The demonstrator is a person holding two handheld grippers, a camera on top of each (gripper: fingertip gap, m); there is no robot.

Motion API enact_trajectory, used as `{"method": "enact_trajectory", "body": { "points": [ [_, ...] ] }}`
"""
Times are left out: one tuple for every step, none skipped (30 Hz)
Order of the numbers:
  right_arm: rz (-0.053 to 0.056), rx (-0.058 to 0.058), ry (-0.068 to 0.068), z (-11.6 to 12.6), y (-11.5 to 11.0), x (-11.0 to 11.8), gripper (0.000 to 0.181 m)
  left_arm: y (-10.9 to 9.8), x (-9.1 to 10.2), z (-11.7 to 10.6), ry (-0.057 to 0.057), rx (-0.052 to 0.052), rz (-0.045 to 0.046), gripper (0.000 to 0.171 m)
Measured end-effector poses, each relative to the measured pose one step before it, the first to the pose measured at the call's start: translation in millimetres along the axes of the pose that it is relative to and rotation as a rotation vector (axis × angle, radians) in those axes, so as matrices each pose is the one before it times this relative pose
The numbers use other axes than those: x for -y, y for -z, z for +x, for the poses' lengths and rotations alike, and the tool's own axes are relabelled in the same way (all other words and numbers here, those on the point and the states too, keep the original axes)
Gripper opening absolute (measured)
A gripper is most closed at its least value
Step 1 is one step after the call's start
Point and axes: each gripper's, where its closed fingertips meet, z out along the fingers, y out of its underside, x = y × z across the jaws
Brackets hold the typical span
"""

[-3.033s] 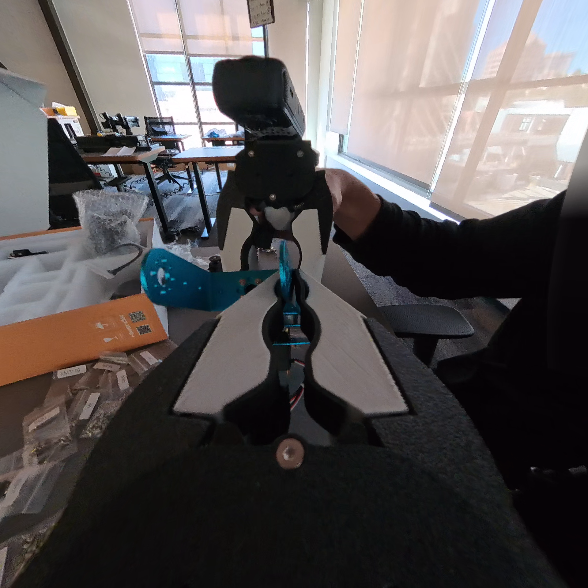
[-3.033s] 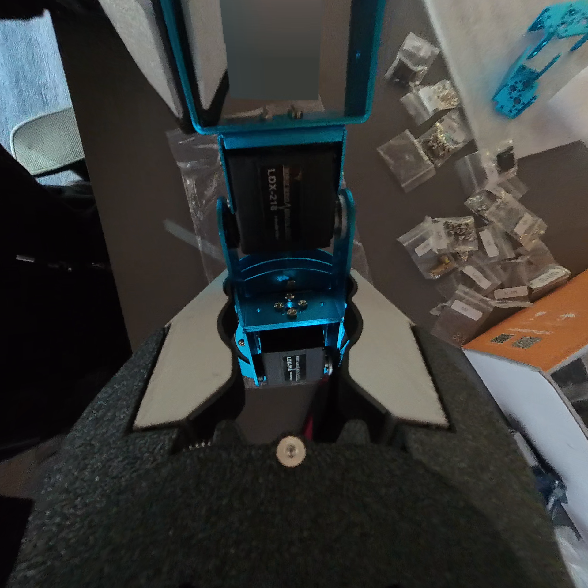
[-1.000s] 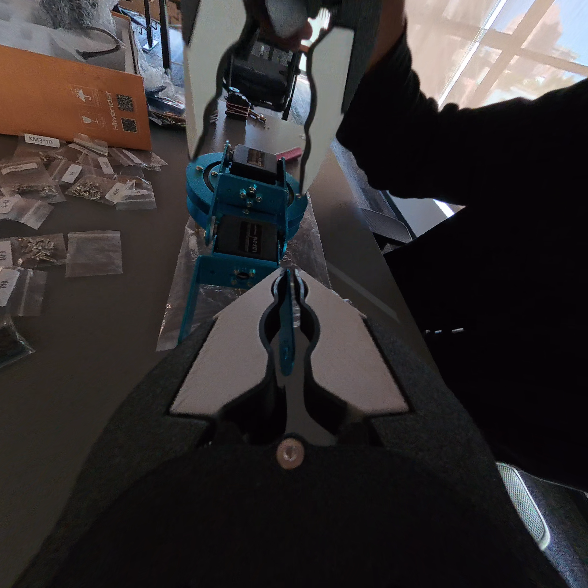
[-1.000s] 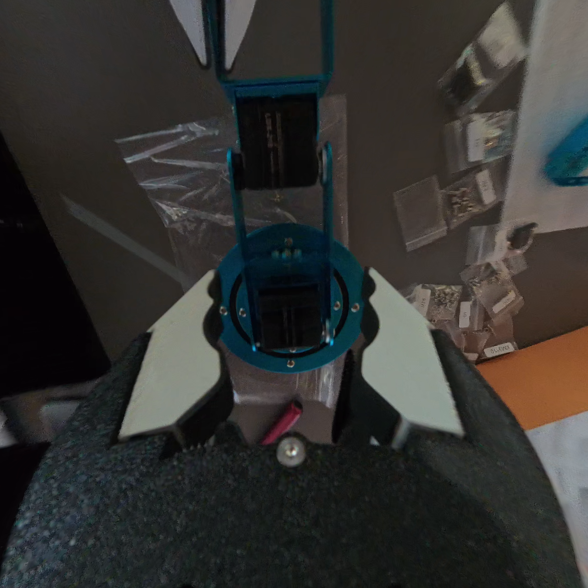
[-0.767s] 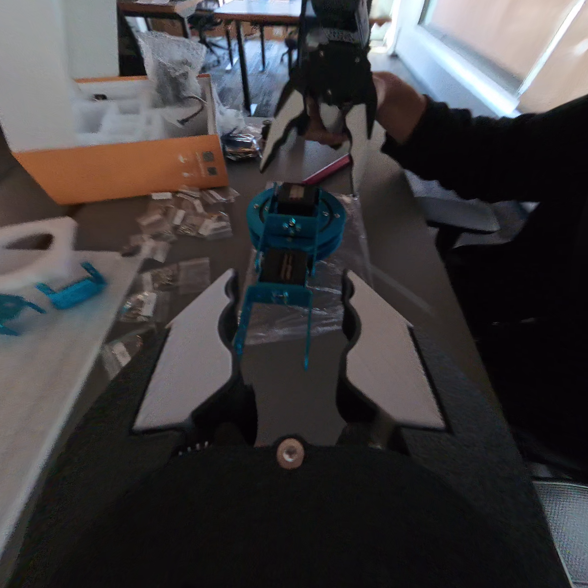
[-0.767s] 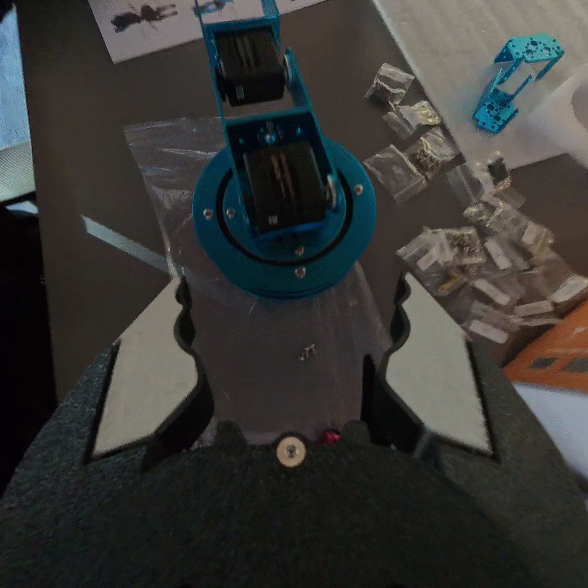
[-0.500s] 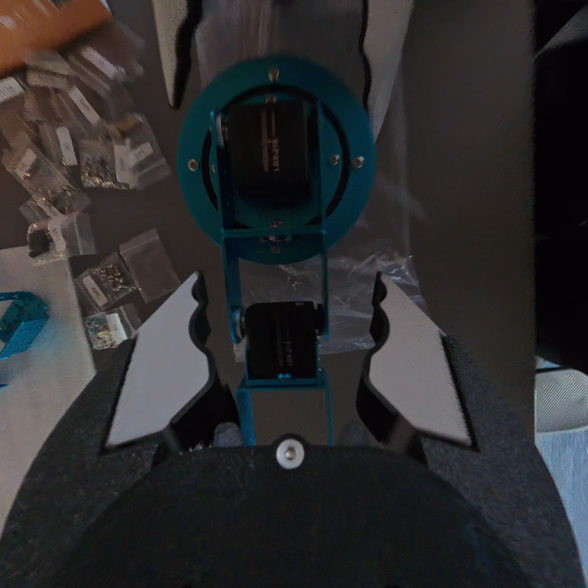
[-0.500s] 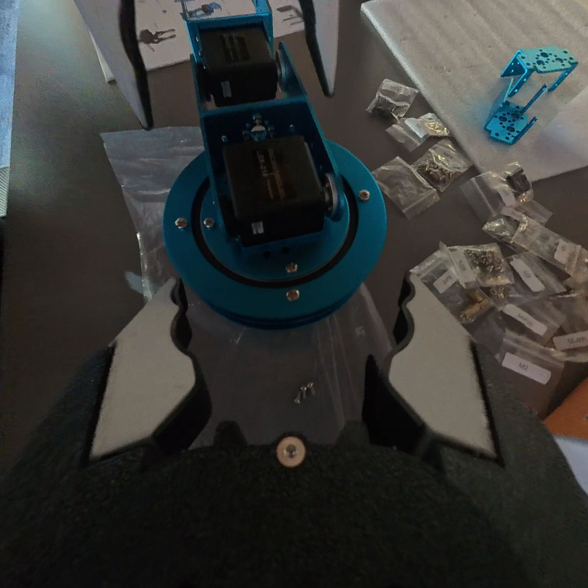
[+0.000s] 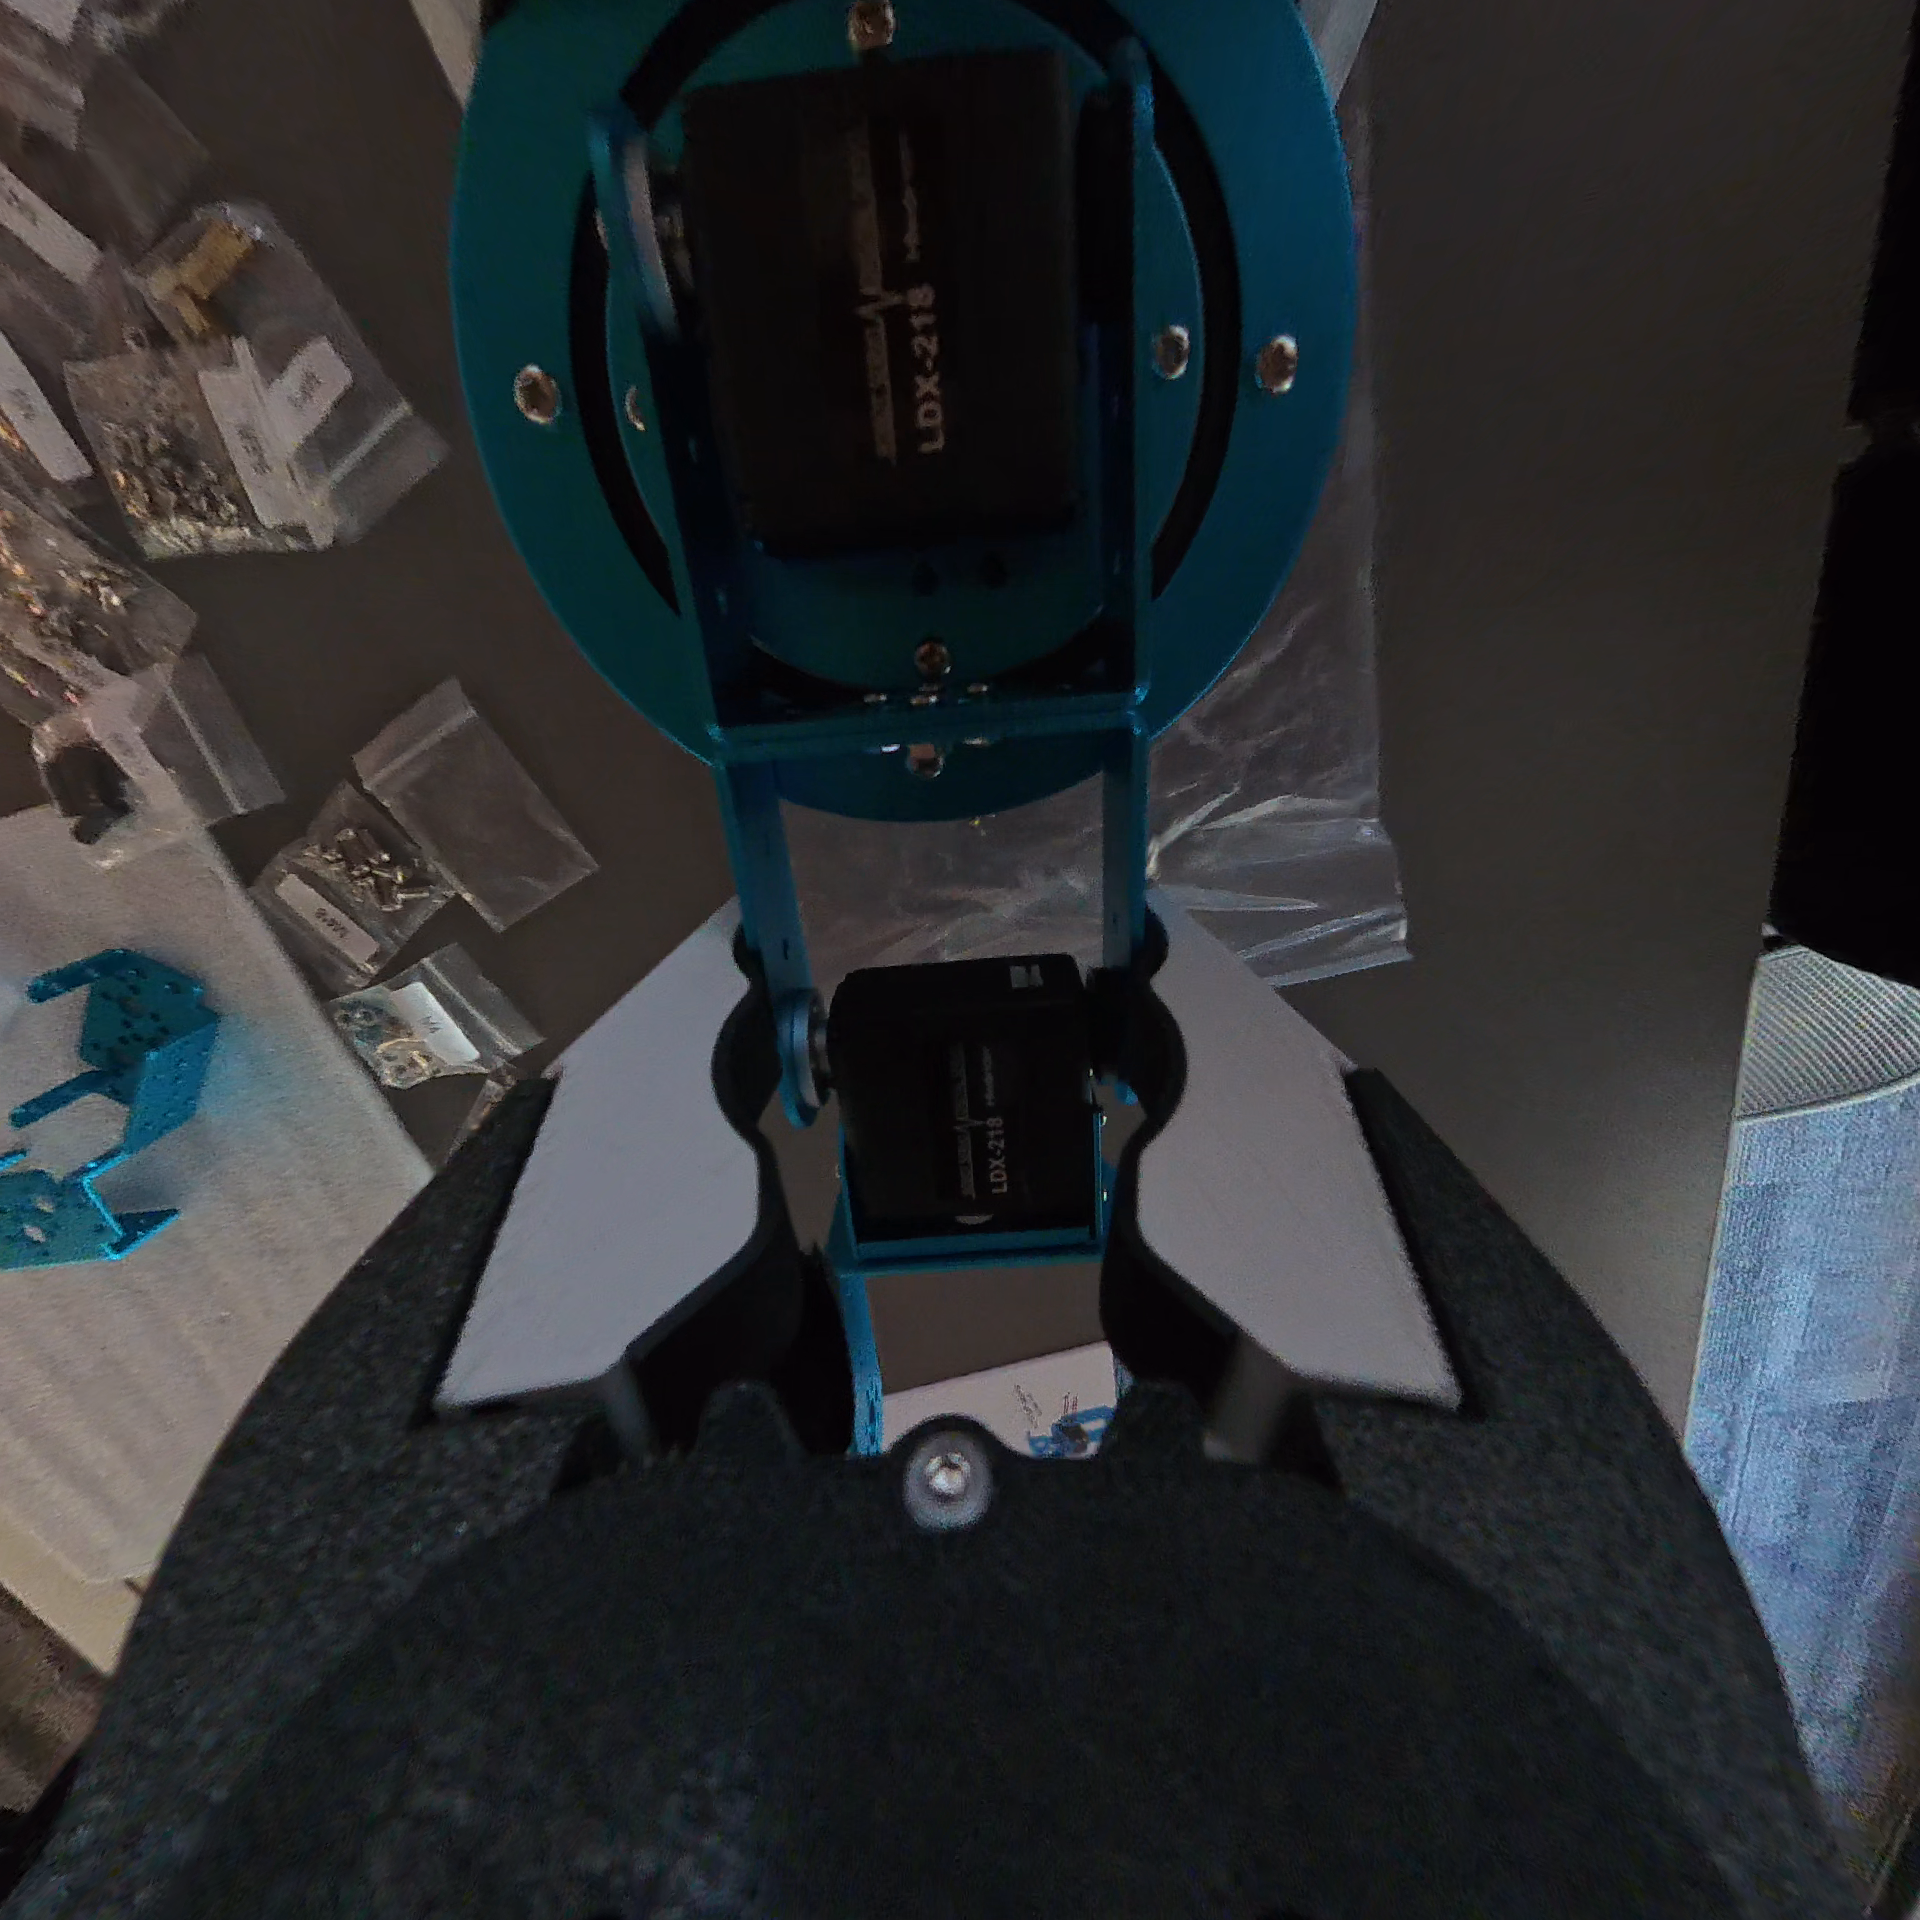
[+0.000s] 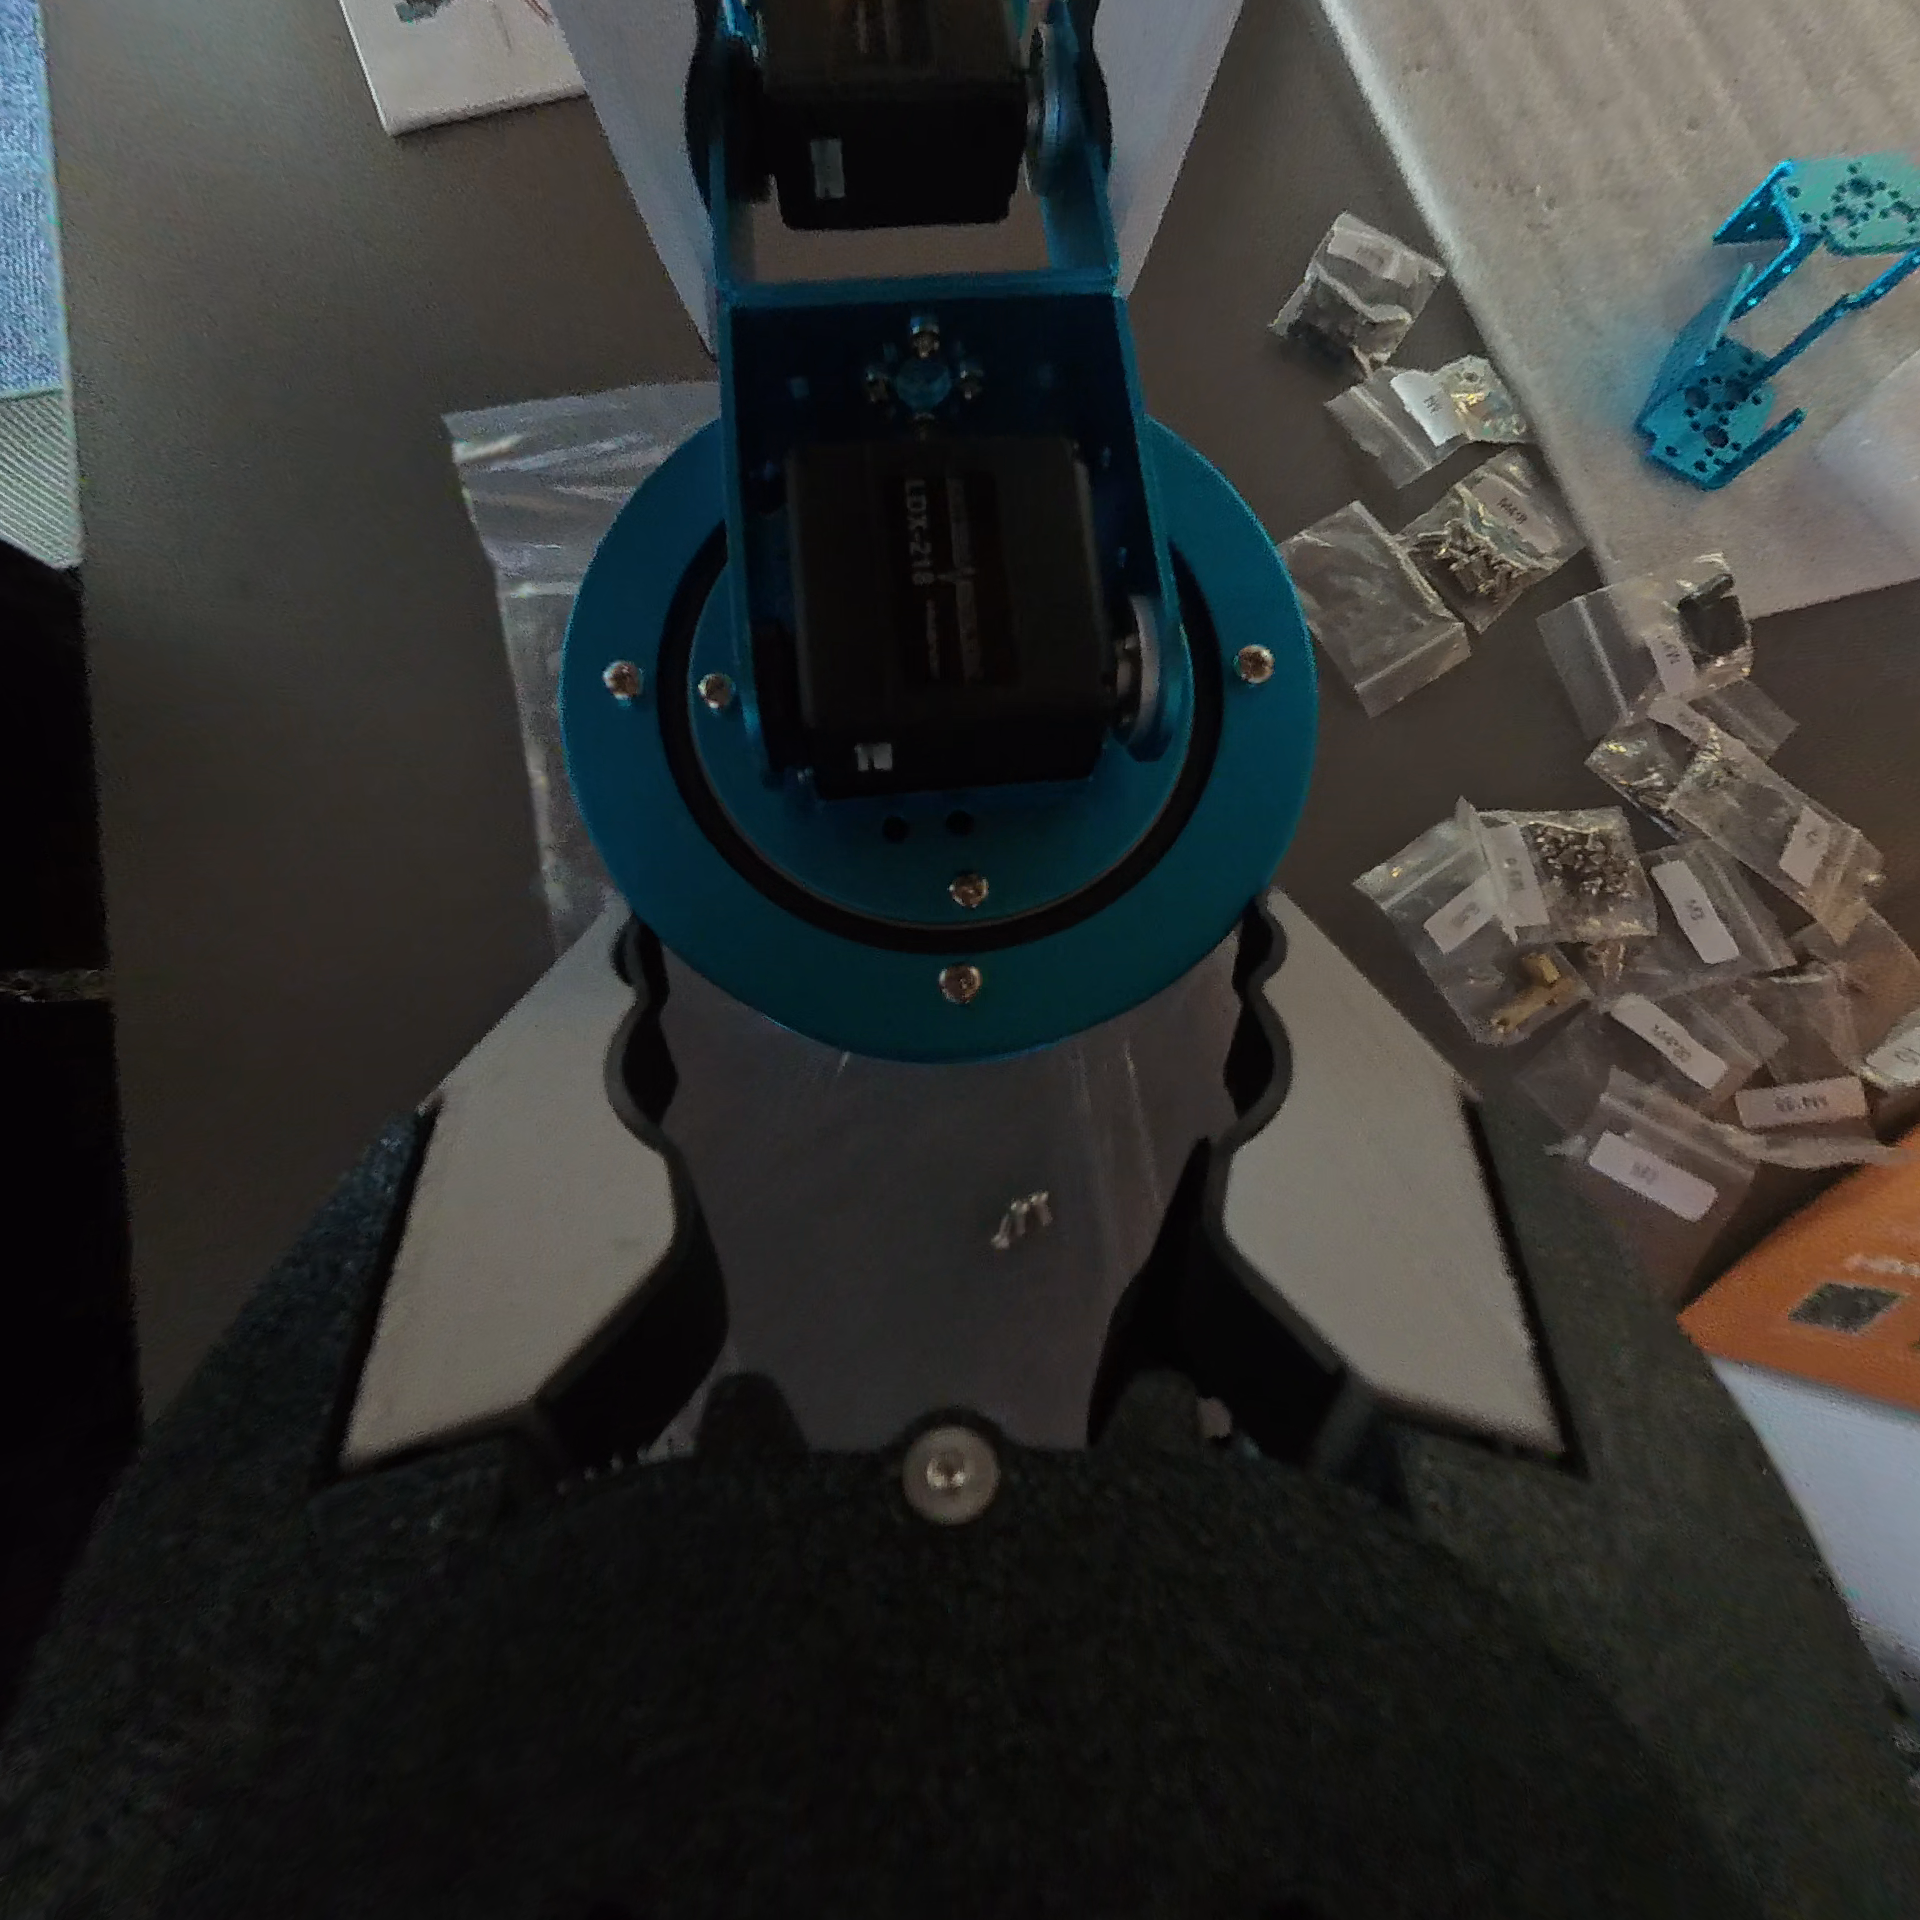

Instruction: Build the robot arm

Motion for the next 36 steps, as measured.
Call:
{"method": "enact_trajectory", "body": {
  "points": [
    [0.004, -0.006, -0.0103, -4.37, 6.67, 0.73, 0.109, 3.41, 4.16, 2.8, -0.0164, -0.0083, -0.00214, 0.065],
    [-0.0004, -0.0072, -0.0168, -4.84, 6.92, -0.79, 0.108, 2.78, 5.11, 2.93, -0.0203, -0.0111, -0.00103, 0.065],
    [-0.003, -0.0188, -0.0151, -3.81, 6.49, -2.08, 0.108, 1.72, 5.99, 1.69, -0.0246, -0.0056, 0.00072, 0.065],
    [0.0019, -0.0245, -0.0201, -2.88, 5.19, -2.6, 0.108, 0.81, 5.2, 0.12, -0.0268, -0.0019, -0.00546, 0.065],
    [-0.0012, -0.0205, -0.0241, -2.98, 3.14, -3.49, 0.108, 0.3, 4.46, -0.09, -0.0259, -0.0071, -0.00888, 0.064],
    [0.0043, -0.0182, -0.0233, -2.51, 1.32, -3.5, 0.108, -0.29, 3.4, -0.22, -0.0264, -0.0089, -0.01298, 0.064],
    [0.0052, -0.0086, -0.0291, -2.54, -0.44, -3.51, 0.108, -1.05, 1.83, -0.03, -0.0211, -0.0137, -0.0162, 0.064],
    [0.0014, -0.0082, -0.0217, -2.06, -1.49, -3.36, 0.108, -1.76, 0.87, -0.24, -0.0191, -0.0155, -0.01607, 0.064],
    [0.0054, -0.0122, -0.0191, -0.92, -2.3, -2.33, 0.108, -2.31, -0.75, -1.15, -0.0183, -0.0084, -0.01819, 0.064],
    [-0.0018, -0.008, -0.0196, -0.79, -3.21, -2.45, 0.108, -2.43, -1.38, -1.31, -0.0139, -0.0091, -0.01588, 0.064],
    [-0.0051, -0.0098, -0.0111, -0.54, -3.66, -2.13, 0.107, -2.58, -1.81, -1.05, -0.0167, -0.0073, -0.01431, 0.064],
    [-0.0067, -0.0084, -0.0118, -0.55, -3.6, -1.6, 0.107, -2.64, -2.29, -1.3, -0.0149, -0.006, -0.01265, 0.064],
    [-0.0078, -0.0094, -0.0074, -0.25, -3.01, -1.25, 0.108, -2.56, -2.21, -1.25, -0.0158, -0.0027, -0.0096, 0.064],
    [0.0054, -0.0083, -0.0071, 0.06, -1.25, 0.92, 0.107, -1.95, -2.42, -1.49, -0.0181, 0.0013, -0.00852, 0.064],
    [0.0018, -0.0028, -0.0082, -0.04, -0.71, 0.53, 0.108, -1.22, -1.15, -1.11, -0.0091, -0.0049, 0.00309, 0.064],
    [0.0012, 0.0008, -0.009, -0.15, -0.57, 0.5, 0.108, -0.95, -0.99, -0.79, -0.0086, -0.0066, 0.00673, 0.064],
    [-0.0031, 0.0014, -0.0052, -0.4, -0.46, 0.08, 0.108, -1.48, -0.89, -0.43, -0.0075, -0.0078, 0.00907, 0.064],
    [-0.0023, 0.0038, -0.0073, -0.44, -0.55, 0.1, 0.108, -2.01, -1.41, -0.37, -0.0083, -0.007, 0.00685, 0.064],
    [0.0015, 0.0002, 0.0008, 0.0, 0.0, 0.52, 0.107, -2.07, -1.7, -0.81, -0.01, -0.0002, 0.00278, 0.064],
    [-0.0006, 0.0021, 0.009, -0.46, 0.56, -0.04, 0.104, -1.25, -2.06, -1.03, -0.0156, 0.008, -0.00143, 0.064],
    [0.0047, 0.002, 0.0077, -0.61, 0.13, 0.21, 0.102, -0.93, -2.01, -0.76, -0.018, 0.0072, -0.00351, 0.064],
    [0.0074, 0.0005, 0.0053, -0.1, -0.13, 0.25, 0.101, -1.33, -1.35, -0.03, -0.0069, 0.0005, -0.00026, 0.064],
    [0.0093, 0.0004, 0.0098, -0.03, 0.38, 0.06, 0.1, -1.49, -1.09, 0.6, -0.0038, -0.0001, 0.00193, 0.065],
    [0.0076, -0.0005, 0.0046, 0.07, 1.75, -1.05, 0.098, -0.78, 0.76, 0.56, -0.0028, 0.0028, 0.01291, 0.065],
    [0.0045, -0.003, 0.0066, 0.29, 4.76, -3.44, 0.097, -0.01, 1.71, 1.4, 0.0089, -0.0019, 0.02191, 0.065],
    [-0.006, -0.0263, 0.008, 4.22, 9.62, -7.87, 0.101, 0.05, 1.85, 1.77, 0.0146, -0.0019, 0.0287, 0.066],
    [-0.0033, -0.0458, -0.0033, 9.14, 14.43, -11.21, 0.106, 1.12, 3.2, 2.42, 0.0173, -0.0038, 0.04006, 0.069],
    [-0.0024, -0.0515, -0.0228, 13.52, 17.73, -14.17, 0.104, 3.67, 3.95, 2.73, 0.0174, 0.0025, 0.04774, 0.077],
    [-0.0039, -0.0531, -0.0324, 17.65, 18.64, -16.24, 0.097, 6.62, 4.27, 2.11, 0.0163, 0.0177, 0.05304, 0.083],
    [-0.0076, -0.0597, -0.0322, 21.72, 16.39, -18.69, 0.081, 8.91, 5.74, 1.9, 0.0152, 0.034, 0.06604, 0.084],
    [-0.0183, -0.0595, -0.0236, 23.66, 10.76, -19.94, 0.069, 10.19, 7.7, 1.8, 0.0171, 0.0491, 0.078, 0.084],
    [-0.0324, -0.0081, -0.0254, 14.43, 3.17, -18.01, 0.068, 10.24, 8.79, 2.57, 0.0202, 0.0573, 0.08334, 0.084],
    [-0.0296, 0.0374, -0.0251, 4.18, -1.61, -13.15, 0.066, 9.12, 10.66, 5.22, 0.0253, 0.0505, 0.09525, 0.083],
    [-0.0114, 0.0336, -0.0116, 1.31, -3.63, -6.81, 0.06, 6.75, 12.76, 6.73, 0.0342, 0.0466, 0.10764, 0.08],
    [-0.0176, 0.0223, 0.0055, 0.4, -3.98, -6.3, 0.056, 3.94, 11.32, 7.37, 0.0459, 0.0446, 0.10325, 0.074],
    [-0.0325, -0.0056, 0.0101, 3.15, -1.82, -8.33, 0.056, 1.24, 6.03, 9.96, 0.048, 0.0312, 0.07177, 0.07]
  ]
}}
